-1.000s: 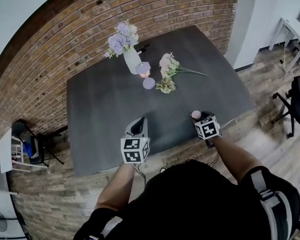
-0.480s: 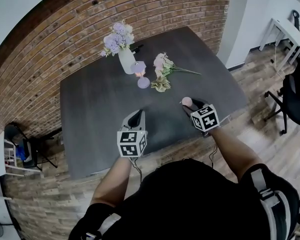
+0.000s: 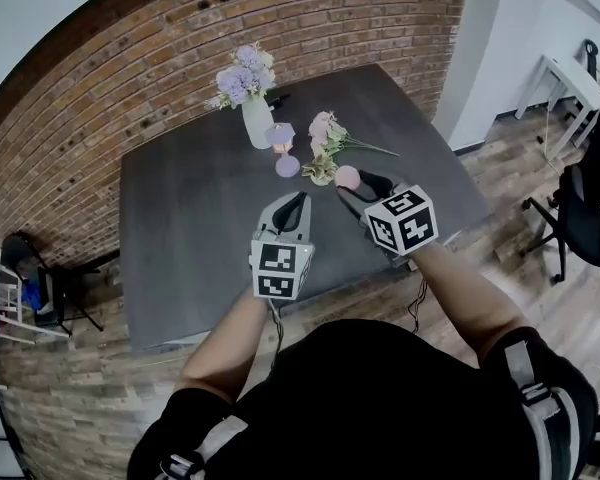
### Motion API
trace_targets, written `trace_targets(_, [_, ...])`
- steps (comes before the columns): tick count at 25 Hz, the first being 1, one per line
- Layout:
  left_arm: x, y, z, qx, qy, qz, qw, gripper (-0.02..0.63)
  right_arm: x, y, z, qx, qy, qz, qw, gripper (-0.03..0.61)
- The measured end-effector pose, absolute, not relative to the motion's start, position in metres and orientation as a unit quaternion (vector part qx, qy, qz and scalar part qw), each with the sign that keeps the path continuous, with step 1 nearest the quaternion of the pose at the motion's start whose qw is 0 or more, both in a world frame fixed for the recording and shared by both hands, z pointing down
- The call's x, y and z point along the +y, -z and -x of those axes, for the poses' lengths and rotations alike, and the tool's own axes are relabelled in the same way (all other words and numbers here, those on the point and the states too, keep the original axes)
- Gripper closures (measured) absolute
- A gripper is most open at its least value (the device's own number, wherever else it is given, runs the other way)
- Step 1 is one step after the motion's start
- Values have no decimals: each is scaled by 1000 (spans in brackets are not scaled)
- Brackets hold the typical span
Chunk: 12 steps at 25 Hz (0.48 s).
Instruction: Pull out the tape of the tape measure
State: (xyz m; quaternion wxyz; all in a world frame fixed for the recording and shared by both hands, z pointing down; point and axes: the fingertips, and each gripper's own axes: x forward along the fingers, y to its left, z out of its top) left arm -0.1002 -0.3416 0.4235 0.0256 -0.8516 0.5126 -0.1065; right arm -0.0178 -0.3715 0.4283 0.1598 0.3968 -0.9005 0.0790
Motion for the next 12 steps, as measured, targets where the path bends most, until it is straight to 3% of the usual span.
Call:
trace_targets(5, [-343,-410,86,495,93,862,47,600,-357,-414,30,-909,-65,-381,158,373])
trace_targets(8, [-340,-401,76,476,85,873,58,542,-354,-411,31,-911,-65,-375,159,373])
trace_targets(12, [-337,-400,68,472,96,874,68,531,-347,-408,31,-915,-61,-366,159,373])
